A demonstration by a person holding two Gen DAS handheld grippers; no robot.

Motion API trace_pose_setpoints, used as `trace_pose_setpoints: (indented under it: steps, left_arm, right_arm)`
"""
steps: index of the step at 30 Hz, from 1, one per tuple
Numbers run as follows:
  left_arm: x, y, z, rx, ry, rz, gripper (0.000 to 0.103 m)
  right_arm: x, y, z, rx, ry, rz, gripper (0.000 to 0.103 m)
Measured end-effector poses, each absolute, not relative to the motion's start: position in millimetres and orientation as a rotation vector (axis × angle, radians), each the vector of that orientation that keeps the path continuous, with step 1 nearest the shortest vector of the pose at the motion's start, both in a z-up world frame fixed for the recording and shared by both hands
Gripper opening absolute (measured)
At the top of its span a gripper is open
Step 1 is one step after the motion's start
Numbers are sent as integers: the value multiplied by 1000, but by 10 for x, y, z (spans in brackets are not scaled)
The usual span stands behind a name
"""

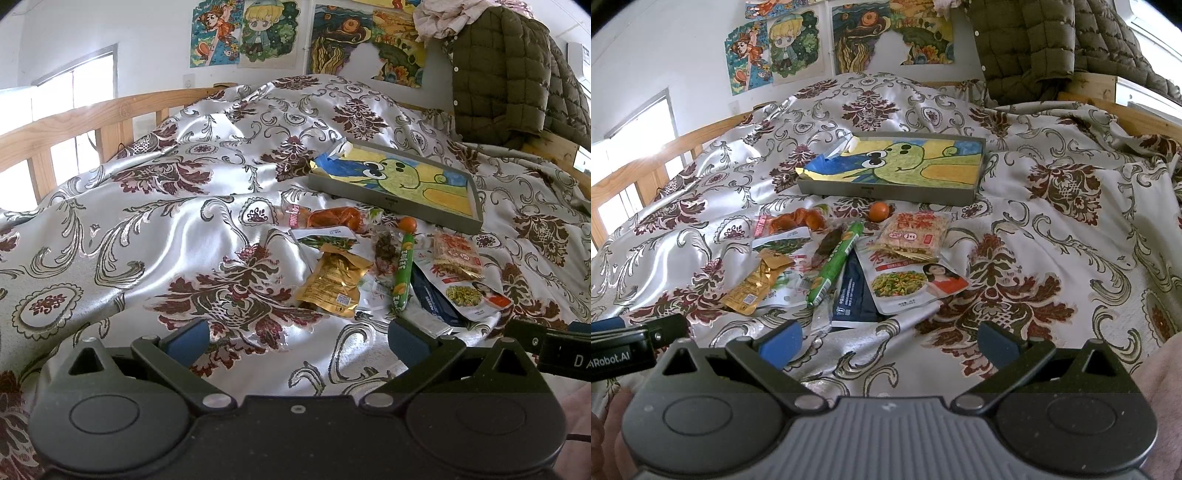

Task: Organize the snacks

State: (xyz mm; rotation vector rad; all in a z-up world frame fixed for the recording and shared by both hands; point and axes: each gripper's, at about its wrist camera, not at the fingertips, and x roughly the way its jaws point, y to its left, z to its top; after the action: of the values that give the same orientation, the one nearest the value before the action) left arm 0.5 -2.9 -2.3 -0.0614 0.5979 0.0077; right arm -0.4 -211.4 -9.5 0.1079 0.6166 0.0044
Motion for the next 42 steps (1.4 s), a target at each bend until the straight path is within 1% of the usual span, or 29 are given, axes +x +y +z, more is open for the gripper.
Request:
trace_pose_setpoints:
  steps: [42]
  left_arm:
    - [8,-35,-29,-61,601,7,102]
  right_arm:
    - [-9,-2122,-109,113,620,7,103]
